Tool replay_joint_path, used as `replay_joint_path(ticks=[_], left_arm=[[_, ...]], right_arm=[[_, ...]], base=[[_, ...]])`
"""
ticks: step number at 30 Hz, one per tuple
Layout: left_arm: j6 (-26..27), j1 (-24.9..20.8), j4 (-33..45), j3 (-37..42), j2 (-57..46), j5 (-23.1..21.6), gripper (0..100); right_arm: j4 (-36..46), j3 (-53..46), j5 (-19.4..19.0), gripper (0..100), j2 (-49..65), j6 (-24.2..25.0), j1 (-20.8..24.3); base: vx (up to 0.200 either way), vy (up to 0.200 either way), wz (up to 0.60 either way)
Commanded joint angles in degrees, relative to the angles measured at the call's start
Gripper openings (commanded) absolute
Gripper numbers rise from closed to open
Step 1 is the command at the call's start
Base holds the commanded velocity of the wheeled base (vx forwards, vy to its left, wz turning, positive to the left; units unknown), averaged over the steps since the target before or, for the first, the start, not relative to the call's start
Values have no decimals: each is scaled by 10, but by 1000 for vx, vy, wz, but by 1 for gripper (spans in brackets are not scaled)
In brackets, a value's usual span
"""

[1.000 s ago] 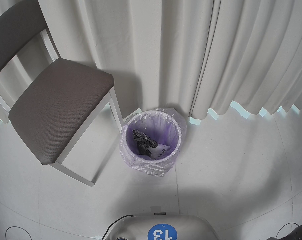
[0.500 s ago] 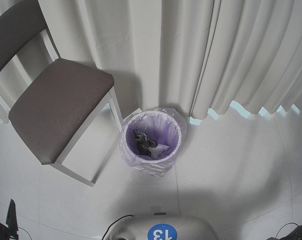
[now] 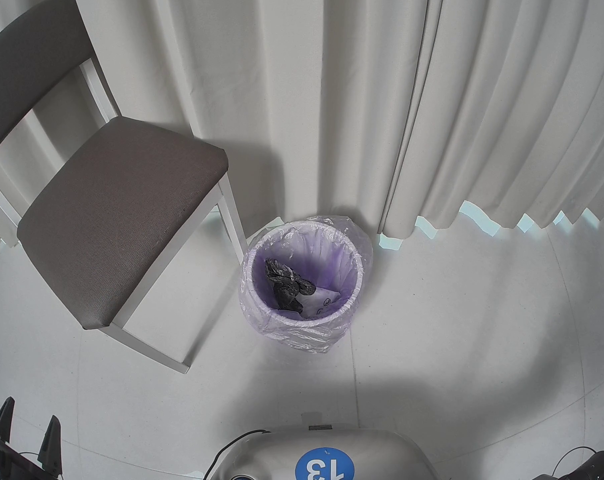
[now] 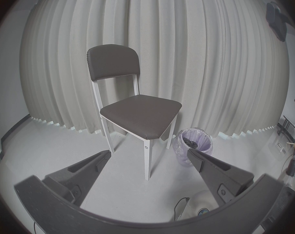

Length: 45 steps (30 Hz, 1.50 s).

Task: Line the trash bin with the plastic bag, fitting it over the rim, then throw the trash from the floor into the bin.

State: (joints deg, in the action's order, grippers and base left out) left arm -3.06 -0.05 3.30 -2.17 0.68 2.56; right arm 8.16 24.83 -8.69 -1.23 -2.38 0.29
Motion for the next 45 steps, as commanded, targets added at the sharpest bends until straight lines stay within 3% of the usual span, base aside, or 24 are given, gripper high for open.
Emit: replay_joint_path(ticks=[1, 24, 32, 36, 45], left_arm=[[-4, 0, 1, 1, -7, 3, 100], [-1, 0, -27, 12, -7, 7, 100], [13, 0, -28, 15, -5, -2, 100], [35, 0, -31, 22, -5, -35, 100], [19, 0, -32, 21, -5, -26, 100]], right_arm=[[-3, -37, -10, 100, 11, 2, -2], [-54, -164, -17, 100, 11, 25, -2], [-47, -175, -34, 100, 10, 25, -1], [-51, -199, -36, 100, 11, 25, -1], [-54, -222, -38, 100, 10, 29, -1]], base=[[0, 0, 0], [0, 0, 0], [0, 0, 0], [0, 0, 0], [0, 0, 0]])
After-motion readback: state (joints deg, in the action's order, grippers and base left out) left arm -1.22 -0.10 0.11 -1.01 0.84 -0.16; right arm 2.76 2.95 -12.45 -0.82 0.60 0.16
